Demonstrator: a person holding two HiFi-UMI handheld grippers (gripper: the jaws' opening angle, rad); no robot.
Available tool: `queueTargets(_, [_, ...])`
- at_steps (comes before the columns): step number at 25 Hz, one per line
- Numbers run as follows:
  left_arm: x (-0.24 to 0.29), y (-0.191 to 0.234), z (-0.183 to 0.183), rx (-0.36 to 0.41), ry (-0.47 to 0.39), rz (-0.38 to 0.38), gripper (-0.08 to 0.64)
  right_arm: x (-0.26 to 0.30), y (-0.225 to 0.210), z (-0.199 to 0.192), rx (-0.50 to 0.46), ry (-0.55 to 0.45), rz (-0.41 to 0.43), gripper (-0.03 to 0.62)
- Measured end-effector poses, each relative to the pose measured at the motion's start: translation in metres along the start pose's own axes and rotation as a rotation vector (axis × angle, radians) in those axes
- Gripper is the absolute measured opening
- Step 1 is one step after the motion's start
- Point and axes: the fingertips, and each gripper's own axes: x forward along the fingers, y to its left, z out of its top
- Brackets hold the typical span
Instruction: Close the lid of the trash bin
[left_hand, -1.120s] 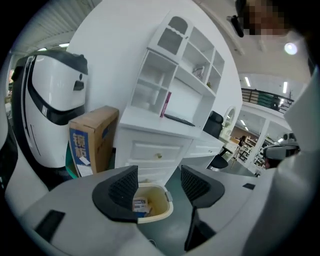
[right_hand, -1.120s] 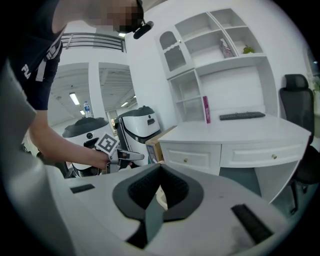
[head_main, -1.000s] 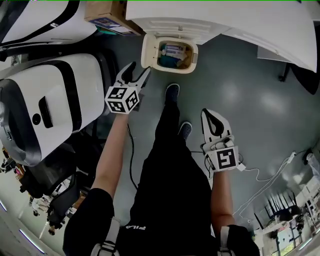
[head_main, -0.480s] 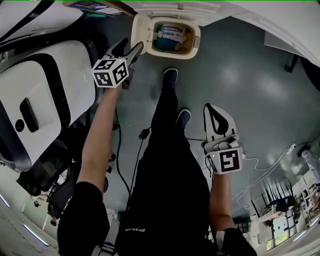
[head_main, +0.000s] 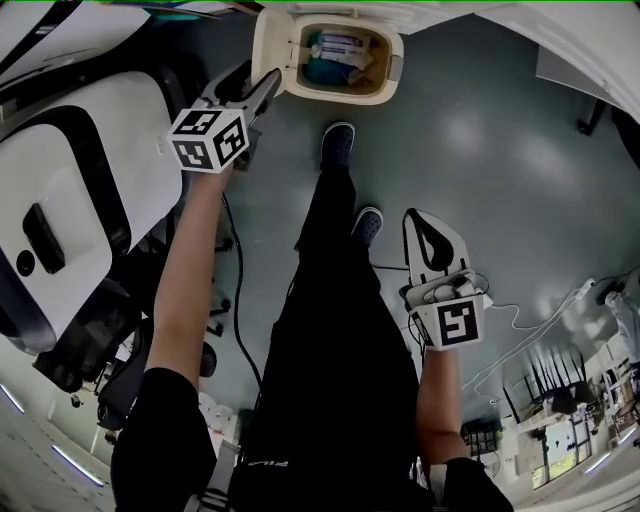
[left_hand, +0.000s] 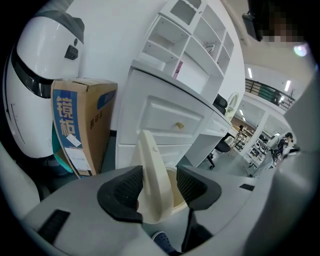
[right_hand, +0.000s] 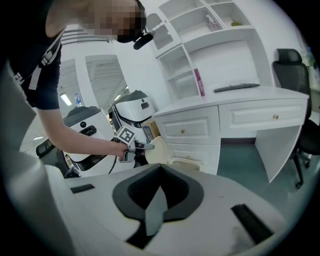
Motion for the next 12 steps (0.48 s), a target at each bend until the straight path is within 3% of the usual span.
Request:
queueTargets(3, [0.003,-0.001,0.0,0.015,-0.013,0.013,0.17,0.001,-0.005,-0.008,0.01,-0.005,-0.012,0.005])
queueTargets(12, [0.02,-0.033,-0.004,0.081,-0.035,0.016,0.178,0.007,-0.005,-0.031,0.033,0.026,-0.016,0.005])
